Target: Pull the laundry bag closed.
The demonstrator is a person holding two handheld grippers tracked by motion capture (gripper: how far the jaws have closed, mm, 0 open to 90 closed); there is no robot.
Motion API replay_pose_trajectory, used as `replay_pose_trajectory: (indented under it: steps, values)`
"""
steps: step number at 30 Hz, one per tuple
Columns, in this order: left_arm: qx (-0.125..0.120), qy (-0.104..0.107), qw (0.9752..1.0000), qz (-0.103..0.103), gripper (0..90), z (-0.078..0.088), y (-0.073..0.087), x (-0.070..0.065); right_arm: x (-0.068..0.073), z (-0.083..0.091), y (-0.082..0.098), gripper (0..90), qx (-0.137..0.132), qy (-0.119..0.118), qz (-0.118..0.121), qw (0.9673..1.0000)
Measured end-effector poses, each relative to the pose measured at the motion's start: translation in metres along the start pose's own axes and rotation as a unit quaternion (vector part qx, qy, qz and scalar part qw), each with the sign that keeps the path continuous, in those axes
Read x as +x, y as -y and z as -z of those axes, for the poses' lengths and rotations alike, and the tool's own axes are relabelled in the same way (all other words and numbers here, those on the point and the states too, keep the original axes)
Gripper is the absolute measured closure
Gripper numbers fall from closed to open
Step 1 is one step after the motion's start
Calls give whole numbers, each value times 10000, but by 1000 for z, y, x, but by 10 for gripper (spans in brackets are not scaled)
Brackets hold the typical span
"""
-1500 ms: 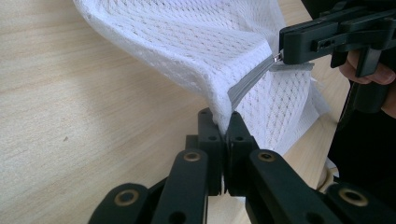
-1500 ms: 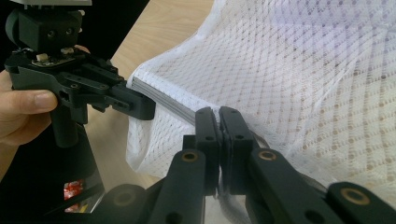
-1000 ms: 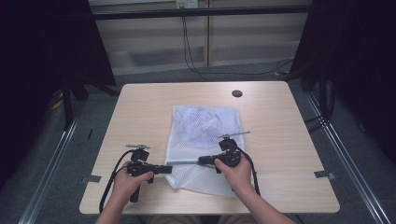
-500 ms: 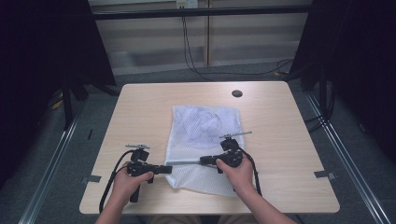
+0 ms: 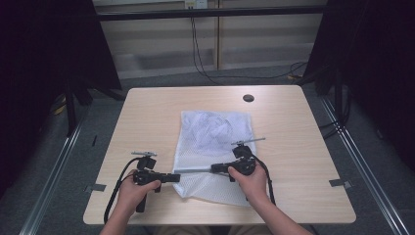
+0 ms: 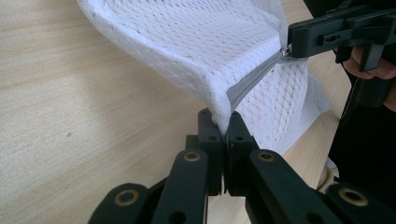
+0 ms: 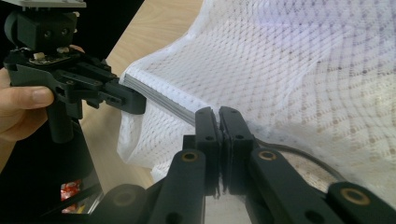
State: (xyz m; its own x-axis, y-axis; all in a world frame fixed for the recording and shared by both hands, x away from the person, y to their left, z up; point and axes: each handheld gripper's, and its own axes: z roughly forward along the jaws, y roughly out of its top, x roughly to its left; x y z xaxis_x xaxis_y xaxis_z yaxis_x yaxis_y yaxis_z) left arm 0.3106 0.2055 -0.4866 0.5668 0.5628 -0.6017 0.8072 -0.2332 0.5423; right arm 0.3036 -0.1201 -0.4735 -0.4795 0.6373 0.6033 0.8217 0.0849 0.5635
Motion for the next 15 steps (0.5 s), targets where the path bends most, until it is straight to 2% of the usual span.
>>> replay_pose_trajectory:
  steps: [2, 15]
  values:
    - [-24, 24, 10000, 45, 882, 0, 0, 0, 0, 1, 0, 869, 5, -18, -36, 10000]
    - [-20, 26, 10000, 27, 882, -1, 0, -1, 0, 2, 0, 869, 9, -20, -8, 10000]
